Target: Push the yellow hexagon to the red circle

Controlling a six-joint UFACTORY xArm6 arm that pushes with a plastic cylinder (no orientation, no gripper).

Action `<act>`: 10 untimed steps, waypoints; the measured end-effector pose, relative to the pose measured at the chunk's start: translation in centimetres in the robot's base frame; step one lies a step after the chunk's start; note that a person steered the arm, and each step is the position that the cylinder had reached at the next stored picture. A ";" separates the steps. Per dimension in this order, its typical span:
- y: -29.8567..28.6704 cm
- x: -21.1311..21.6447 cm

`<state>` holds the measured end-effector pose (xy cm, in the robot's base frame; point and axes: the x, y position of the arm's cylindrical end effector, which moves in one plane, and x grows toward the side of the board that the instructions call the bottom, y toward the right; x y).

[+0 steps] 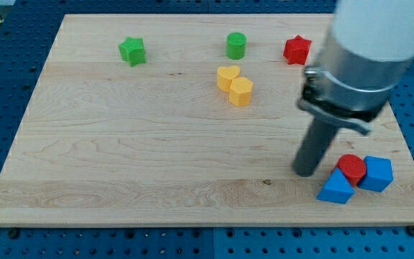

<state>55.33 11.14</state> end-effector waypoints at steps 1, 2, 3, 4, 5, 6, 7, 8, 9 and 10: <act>-7.6 -0.5; -14.8 -4.5; -15.8 -11.5; -9.7 -14.4; -5.0 -14.4; -3.8 -14.4; -3.8 -15.7; -2.6 -17.2; -0.9 -15.8; 0.6 -12.8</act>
<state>42.52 11.76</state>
